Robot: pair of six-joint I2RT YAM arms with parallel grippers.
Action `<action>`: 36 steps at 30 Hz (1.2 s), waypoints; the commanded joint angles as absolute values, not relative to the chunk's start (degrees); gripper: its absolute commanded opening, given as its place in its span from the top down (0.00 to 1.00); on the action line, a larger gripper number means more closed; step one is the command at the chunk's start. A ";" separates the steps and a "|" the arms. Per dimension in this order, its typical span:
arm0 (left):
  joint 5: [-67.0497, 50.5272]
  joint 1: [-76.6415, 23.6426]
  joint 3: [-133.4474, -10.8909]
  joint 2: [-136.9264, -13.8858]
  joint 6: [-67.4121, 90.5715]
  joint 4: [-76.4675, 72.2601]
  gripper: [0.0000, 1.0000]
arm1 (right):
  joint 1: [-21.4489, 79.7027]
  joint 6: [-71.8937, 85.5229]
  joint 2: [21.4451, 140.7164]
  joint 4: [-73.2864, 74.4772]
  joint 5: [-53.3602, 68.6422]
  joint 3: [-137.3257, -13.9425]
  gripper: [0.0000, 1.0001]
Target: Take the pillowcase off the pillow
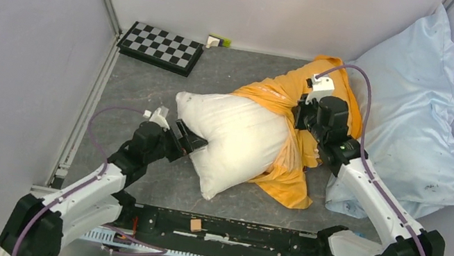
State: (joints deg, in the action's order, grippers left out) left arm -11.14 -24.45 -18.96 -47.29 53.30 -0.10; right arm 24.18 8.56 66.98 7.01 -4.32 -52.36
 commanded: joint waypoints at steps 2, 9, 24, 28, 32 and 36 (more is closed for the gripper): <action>-16.64 -24.46 -13.73 -56.40 65.20 -28.07 0.00 | 23.37 10.49 64.38 1.68 -2.37 -52.81 1.00; -17.64 -23.94 -22.50 -61.51 61.37 -28.04 0.72 | 23.36 10.96 64.05 2.66 -6.42 -52.28 1.00; -28.47 11.95 -48.76 -52.65 43.85 14.53 0.98 | 18.73 19.56 62.15 11.17 -31.81 -54.81 1.00; -31.46 11.95 -47.36 -52.82 45.65 11.08 0.98 | 18.63 13.94 61.51 7.20 -18.74 -53.47 1.00; -34.20 11.41 -48.13 -52.88 47.48 10.85 0.98 | 18.76 10.17 61.97 3.49 4.27 -52.83 0.61; -34.25 7.75 -49.08 -51.94 49.92 10.79 0.98 | 21.26 8.31 62.98 5.71 12.76 -55.01 0.02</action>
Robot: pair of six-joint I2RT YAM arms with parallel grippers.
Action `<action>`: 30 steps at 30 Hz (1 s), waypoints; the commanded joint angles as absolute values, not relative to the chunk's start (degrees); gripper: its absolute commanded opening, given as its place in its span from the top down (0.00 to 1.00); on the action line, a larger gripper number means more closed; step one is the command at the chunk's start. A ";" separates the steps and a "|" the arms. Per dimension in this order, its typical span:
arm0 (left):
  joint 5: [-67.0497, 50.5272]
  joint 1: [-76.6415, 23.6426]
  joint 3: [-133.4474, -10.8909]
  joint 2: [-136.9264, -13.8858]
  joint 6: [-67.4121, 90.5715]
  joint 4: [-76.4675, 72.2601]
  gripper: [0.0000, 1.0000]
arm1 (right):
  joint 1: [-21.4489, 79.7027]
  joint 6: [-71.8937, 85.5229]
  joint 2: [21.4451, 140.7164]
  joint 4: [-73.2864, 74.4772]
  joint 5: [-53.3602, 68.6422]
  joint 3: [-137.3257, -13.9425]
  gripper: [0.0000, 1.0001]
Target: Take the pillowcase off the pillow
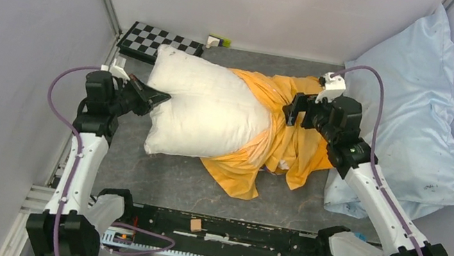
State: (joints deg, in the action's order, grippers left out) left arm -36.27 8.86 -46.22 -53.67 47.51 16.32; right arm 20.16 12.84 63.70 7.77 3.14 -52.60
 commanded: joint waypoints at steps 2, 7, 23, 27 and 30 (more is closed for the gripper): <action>-33.18 6.58 -49.38 -50.67 51.11 10.85 0.98 | 24.78 6.16 61.84 7.60 10.14 -54.88 0.02; -29.91 6.42 -50.74 -49.86 51.45 13.30 0.98 | 35.71 4.36 57.04 11.76 0.45 -51.72 0.02; -27.00 6.42 -51.19 -50.62 51.07 15.68 0.98 | 39.45 13.08 39.95 11.27 11.61 -25.95 0.02; -25.93 6.42 -51.24 -50.58 50.89 16.68 0.98 | 41.61 16.85 40.97 2.46 14.24 -19.06 0.02; -24.92 6.44 -51.28 -50.37 50.97 17.40 0.98 | 44.31 17.99 45.07 -3.78 13.22 -18.14 0.02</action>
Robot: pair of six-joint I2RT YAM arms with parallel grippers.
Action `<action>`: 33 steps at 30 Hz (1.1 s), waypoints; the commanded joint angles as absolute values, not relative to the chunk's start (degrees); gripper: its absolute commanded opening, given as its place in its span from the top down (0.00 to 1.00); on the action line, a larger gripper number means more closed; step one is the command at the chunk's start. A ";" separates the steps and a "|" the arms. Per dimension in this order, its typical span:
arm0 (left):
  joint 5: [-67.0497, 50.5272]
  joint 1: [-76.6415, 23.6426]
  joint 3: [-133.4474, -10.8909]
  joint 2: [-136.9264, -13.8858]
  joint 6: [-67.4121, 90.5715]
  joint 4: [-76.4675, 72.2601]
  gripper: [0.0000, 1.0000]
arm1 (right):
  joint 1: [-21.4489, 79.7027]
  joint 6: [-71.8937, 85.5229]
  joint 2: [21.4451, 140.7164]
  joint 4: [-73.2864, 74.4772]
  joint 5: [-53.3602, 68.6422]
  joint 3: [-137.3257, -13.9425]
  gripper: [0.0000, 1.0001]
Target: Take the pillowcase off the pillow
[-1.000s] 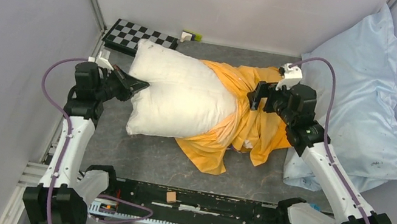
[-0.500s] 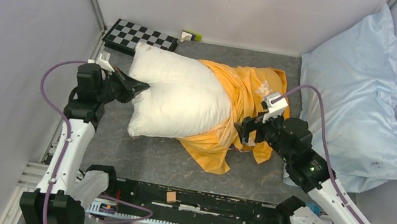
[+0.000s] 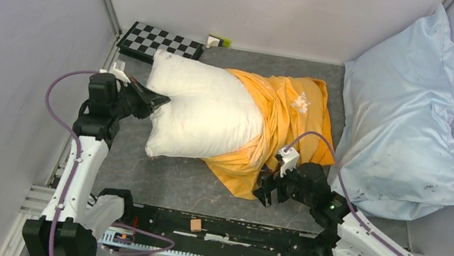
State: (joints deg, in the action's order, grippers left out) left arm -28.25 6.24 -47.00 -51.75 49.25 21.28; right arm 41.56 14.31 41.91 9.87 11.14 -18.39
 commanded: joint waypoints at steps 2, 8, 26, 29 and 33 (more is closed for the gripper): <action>-24.38 6.42 -51.10 -50.13 51.06 17.53 0.98 | 46.04 18.44 47.89 -7.44 11.59 -18.55 0.02; -23.25 6.42 -50.36 -50.47 49.48 19.07 0.97 | 47.11 21.78 52.25 -15.70 -1.13 -20.12 0.08; -25.78 5.51 -49.95 -51.15 38.26 32.83 0.89 | 47.11 11.88 37.83 5.13 -8.10 -44.81 1.00; -28.63 3.46 -52.08 -50.14 39.43 34.59 0.90 | 47.07 6.86 47.23 13.27 -11.94 -62.91 1.00; -33.01 1.08 -55.27 -49.74 38.97 41.31 0.88 | 47.11 4.16 60.31 17.33 -17.27 -84.10 1.00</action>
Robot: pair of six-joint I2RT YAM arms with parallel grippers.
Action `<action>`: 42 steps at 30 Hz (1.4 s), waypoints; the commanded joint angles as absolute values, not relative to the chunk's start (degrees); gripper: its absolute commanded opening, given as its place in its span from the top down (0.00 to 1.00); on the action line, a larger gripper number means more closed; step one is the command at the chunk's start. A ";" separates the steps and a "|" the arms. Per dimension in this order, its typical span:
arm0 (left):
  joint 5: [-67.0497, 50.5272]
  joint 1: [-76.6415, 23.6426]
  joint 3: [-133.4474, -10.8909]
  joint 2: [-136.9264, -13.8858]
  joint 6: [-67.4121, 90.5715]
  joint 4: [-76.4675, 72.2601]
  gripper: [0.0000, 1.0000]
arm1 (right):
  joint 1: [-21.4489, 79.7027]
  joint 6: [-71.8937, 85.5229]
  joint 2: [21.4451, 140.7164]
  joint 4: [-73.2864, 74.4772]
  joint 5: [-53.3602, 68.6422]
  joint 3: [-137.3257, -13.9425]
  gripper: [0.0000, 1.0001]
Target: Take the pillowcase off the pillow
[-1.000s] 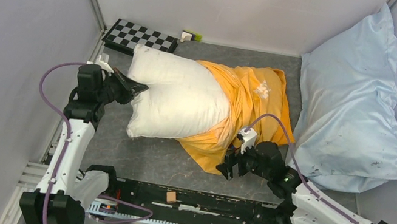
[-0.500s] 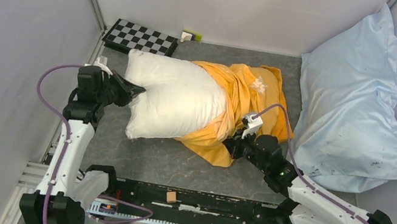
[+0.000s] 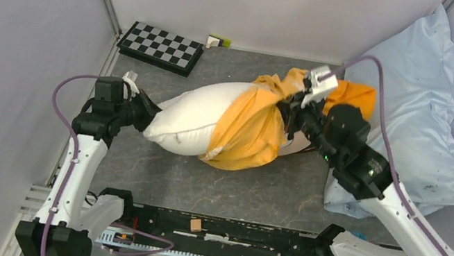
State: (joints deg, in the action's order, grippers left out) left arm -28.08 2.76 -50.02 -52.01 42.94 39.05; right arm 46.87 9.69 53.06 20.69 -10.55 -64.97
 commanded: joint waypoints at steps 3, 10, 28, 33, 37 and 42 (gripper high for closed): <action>-36.01 -0.64 -52.54 -47.10 40.51 41.66 0.84 | 46.47 4.17 69.88 21.05 -18.43 -96.88 1.00; -28.95 -1.49 -48.29 -45.29 39.05 42.35 0.24 | 30.48 15.53 93.46 21.27 3.33 -102.43 1.00; -13.25 -1.32 -34.62 -21.99 45.20 18.29 0.00 | 28.30 7.88 109.16 16.92 8.65 -103.85 0.02; -27.52 -1.40 -30.64 -25.63 47.91 8.57 0.00 | 28.30 4.37 99.96 13.66 14.19 -97.17 0.02; -35.00 -1.82 -26.29 -31.27 54.30 -3.91 0.00 | 28.29 2.08 91.30 11.50 12.27 -89.47 0.02; -33.94 -7.30 -24.08 -35.77 57.36 -14.84 0.00 | 27.74 1.88 84.28 8.57 8.62 -81.66 0.02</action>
